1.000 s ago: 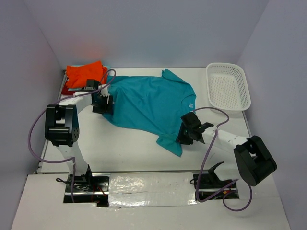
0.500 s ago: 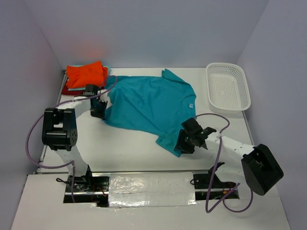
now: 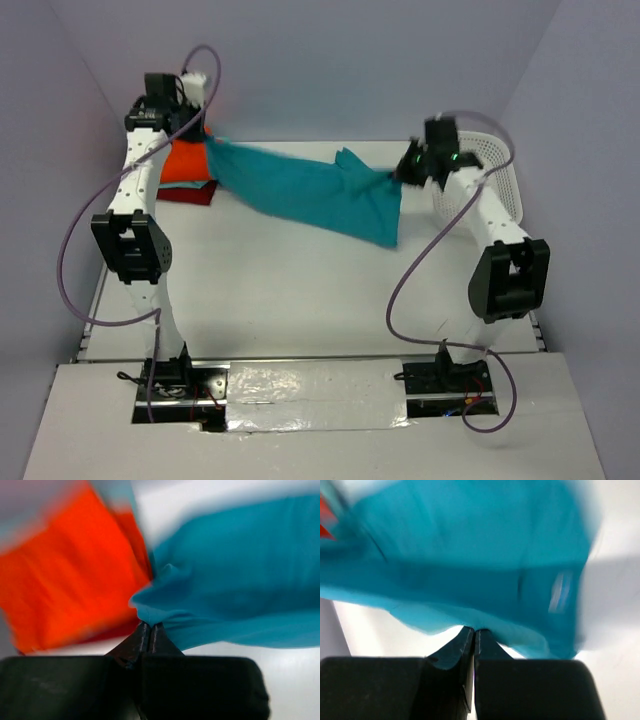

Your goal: Fold and stack the t-shirts

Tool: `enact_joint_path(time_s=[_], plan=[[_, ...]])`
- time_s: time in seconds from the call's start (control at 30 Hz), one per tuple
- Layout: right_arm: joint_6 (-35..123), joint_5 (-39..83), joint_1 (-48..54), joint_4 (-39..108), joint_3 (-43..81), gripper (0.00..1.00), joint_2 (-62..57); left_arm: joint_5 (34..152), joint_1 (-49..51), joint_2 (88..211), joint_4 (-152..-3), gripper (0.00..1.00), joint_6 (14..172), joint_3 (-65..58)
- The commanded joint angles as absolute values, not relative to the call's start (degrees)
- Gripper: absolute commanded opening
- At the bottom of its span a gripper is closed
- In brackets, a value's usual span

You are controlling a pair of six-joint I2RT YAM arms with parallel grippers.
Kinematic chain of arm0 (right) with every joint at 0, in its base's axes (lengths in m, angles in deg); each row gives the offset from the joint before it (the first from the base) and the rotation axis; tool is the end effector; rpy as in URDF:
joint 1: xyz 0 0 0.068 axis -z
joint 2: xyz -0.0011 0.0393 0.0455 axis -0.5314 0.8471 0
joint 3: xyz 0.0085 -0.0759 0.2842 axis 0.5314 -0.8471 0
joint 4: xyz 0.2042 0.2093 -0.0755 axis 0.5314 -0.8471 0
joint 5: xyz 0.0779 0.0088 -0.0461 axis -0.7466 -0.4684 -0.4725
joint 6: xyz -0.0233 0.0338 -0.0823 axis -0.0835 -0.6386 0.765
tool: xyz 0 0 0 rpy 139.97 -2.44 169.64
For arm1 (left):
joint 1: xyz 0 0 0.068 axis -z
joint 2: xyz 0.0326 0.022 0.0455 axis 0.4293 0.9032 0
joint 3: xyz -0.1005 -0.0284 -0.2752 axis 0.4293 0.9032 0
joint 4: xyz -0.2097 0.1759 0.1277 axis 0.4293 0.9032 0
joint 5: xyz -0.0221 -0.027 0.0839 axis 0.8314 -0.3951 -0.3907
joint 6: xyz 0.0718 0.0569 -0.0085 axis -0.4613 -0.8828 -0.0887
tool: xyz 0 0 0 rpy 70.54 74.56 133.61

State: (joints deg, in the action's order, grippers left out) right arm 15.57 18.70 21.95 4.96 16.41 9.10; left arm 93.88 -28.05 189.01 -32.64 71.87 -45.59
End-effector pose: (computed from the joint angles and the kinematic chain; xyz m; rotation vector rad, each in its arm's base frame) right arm 0.4149 0.0903 0.2427 0.4598 2.4601 0.5805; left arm 0.5418 0.0114 0.3207 0.2233 2.3129 -0.0840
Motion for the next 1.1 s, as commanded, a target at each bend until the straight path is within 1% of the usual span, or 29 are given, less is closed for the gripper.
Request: enact_joint_path(time_s=[0.0, 0.03, 0.07, 0.1, 0.13, 0.17, 0.2, 0.27, 0.3, 0.33, 0.37, 0.4, 0.43, 0.47, 0.5, 0.53, 0.57, 0.6, 0.63, 0.67, 0.73, 0.77, 0.87, 0.9, 0.93, 1.07], plan=[[26.9, 23.3, 26.6, -6.7, 46.3, 0.00, 12.9, 97.0, -29.3, 193.8, -32.0, 0.00, 75.7, -68.9], [27.9, 24.2, 27.1, -9.1, 50.6, 0.00, 13.6, 98.1, -29.4, 193.8, -32.9, 0.00, 75.8, -73.0], [28.9, 24.9, 27.0, -12.2, 54.3, 0.00, 13.9, 98.1, -29.5, 192.5, -37.0, 0.00, 76.0, -72.3], [30.4, 25.8, 27.1, -13.0, 58.0, 0.00, 13.4, 97.7, -29.5, 190.6, -39.5, 0.00, 76.6, -70.4], [30.8, 26.2, 27.1, -13.6, 58.3, 0.00, 12.6, 97.7, -29.7, 185.9, -42.2, 0.00, 76.9, -64.1], [31.3, 26.3, 27.1, -13.5, 57.9, 0.00, 10.3, 98.0, -29.9, 183.7, -45.8, 0.00, 77.1, -61.1], [31.6, 26.7, 27.1, -13.2, 55.3, 0.00, 8.6, 98.4, -29.9, 181.8, -46.6, 0.00, 77.0, -56.9], [31.6, 26.4, 27.1, -11.0, 50.6, 0.00, 2.7, 100.8, -29.9, 177.4, -46.0, 0.00, 76.1, -54.1], [31.0, 26.1, 26.9, -10.2, 44.8, 0.00, 0.4, 101.1, -29.9, 176.2, -43.7, 0.00, 75.9, -51.7], [30.7, 25.6, 26.9, -9.2, 41.6, 0.00, -1.8, 101.3, -29.9, 173.7, -42.4, 0.00, 75.4, -50.4], [30.3, 25.3, 26.9, -7.6, 38.2, 0.00, -6.8, 101.0, -29.9, 172.3, -40.9, 0.00, 73.5, -48.7], [29.7, 25.1, 26.9, -6.8, 31.2, 0.00, -9.7, 100.5, -29.9, 170.8, -38.2, 0.00, 72.6, -46.9], [28.6, 24.9, 26.9, -6.1, 27.8, 0.00, -12.4, 99.9, -29.9, 167.5, -36.7, 0.00, 71.8, -42.5], [28.0, 24.7, 26.8, -5.2, 24.1, 0.00, -18.0, 99.7, -29.9, 165.8, -35.1, 0.00, 69.5, -40.1], [27.1, 24.3, 26.8, -4.9, 17.4, 0.00, -20.9, 99.2, -29.9, 162.7, -31.4, 0.00, 68.4, -35.3], [26.5, 23.5, 26.7, -5.3, 14.3, 0.00, -23.5, 98.9, -29.9, 161.2, -29.6, 0.00, 67.3, -32.8], [26.1, 23.3, 26.5, -5.8, 8.1, 0.00, -28.8, 98.2, -29.9, 159.6, -28.0, 0.00, 65.3, -30.1], [25.7, 23.1, 26.0, -6.5, 4.9, 0.00, -31.5, 97.1, -29.9, 156.6, -24.7, 0.00, 64.5, -24.7], [24.8, 22.9, 25.7, -8.4, 2.2, 0.00, -33.9, 96.6, -29.9, 155.2, -23.3, 0.00, 63.6, -22.0], [24.4, 22.2, 25.5, -9.6, -3.0, 0.00, -38.5, 96.3, -29.9, 153.7, -21.6, 0.00, 61.6, -19.1], [23.5, 21.1, 24.8, -12.9, -8.0, 0.00, -42.7, 95.5, -29.9, 149.4, -17.9, 0.00, 60.1, -11.1], [22.4, 19.5, 24.6, -14.1, -12.5, 0.00, -46.5, 95.2, -29.8, 148.0, -16.8, 0.00, 58.7, -5.5], [20.0, 15.5, 24.0, -16.8, -20.0, 0.00, -52.6, 92.2, -29.9, 144.2, -14.1, 0.00, 56.4, 1.9], [19.2, 14.1, 23.4, -16.8, -21.5, 0.00, -53.7, 90.7, -29.8, 143.0, -13.6, 0.00, 55.8, 6.1], [18.3, 13.3, 23.1, -17.0, -22.5, 0.00, -55.4, 90.0, -29.9, 142.4, -13.2, 0.00, 55.0, 7.7], [17.2, 14.5, 22.3, -19.3, -24.6, 0.00, -55.6, 86.8, -29.8, 140.4, -11.9, 0.00, 54.0, 13.0]])
